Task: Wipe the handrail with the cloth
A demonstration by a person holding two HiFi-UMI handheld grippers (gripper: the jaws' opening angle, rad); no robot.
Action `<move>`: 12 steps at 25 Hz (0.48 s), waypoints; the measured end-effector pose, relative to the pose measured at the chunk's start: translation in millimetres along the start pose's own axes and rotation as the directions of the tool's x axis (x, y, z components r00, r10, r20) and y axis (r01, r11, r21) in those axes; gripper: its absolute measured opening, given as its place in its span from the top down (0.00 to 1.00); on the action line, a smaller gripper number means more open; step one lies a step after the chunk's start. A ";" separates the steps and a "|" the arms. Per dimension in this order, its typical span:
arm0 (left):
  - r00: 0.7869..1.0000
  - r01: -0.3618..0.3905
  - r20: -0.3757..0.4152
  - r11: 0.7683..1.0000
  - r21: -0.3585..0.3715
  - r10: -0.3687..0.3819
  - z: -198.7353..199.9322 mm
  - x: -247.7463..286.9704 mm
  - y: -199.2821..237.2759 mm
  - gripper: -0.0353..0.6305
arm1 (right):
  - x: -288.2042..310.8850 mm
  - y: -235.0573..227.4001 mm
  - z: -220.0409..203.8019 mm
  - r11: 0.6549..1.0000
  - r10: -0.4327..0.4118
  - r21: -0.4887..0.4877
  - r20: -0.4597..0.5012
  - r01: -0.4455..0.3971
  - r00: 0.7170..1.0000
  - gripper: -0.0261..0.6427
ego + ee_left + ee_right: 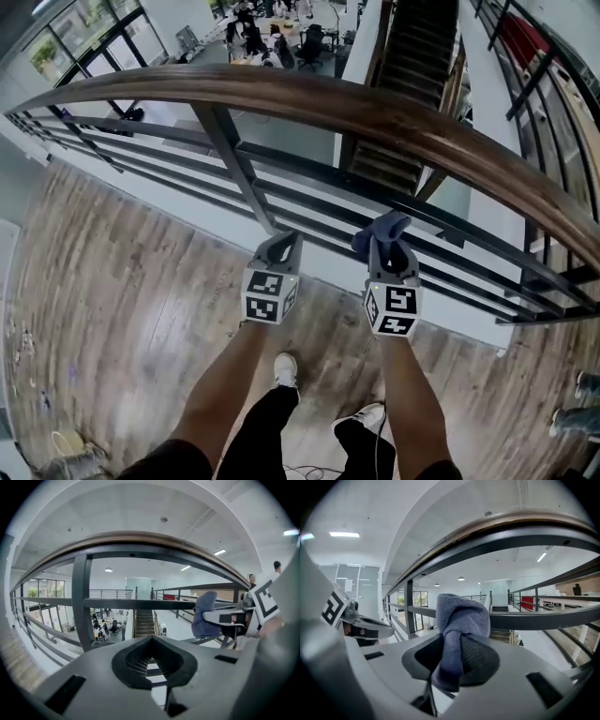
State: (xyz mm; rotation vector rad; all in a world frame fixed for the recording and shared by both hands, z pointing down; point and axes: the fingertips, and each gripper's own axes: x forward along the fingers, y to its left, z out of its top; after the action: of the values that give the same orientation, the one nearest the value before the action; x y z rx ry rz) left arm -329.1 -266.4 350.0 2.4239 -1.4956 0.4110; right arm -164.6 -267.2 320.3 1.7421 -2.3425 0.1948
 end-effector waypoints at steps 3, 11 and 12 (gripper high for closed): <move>0.997 -0.075 0.001 0.996 -0.055 0.075 7.5 -12.0 18.7 0.95 | 13.8 18.4 1.2 0.997 0.073 -0.025 0.004 -0.073 0.997 0.82; 0.976 -0.198 0.086 0.980 -0.032 0.200 -38.5 -6.7 109.9 0.95 | 93.9 108.6 -28.9 0.979 0.198 -0.056 0.048 -0.196 0.979 0.82; 0.976 -0.195 0.096 0.980 -0.034 0.197 -47.2 -0.6 121.5 0.95 | 107.9 123.0 -32.7 0.976 0.213 -0.061 0.059 -0.209 0.975 0.82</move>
State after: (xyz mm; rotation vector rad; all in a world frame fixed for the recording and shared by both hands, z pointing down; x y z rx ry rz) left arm -443.2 -301.4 402.4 2.3172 -1.7796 0.3131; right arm -309.0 -324.0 381.6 1.4945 -2.5542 0.1069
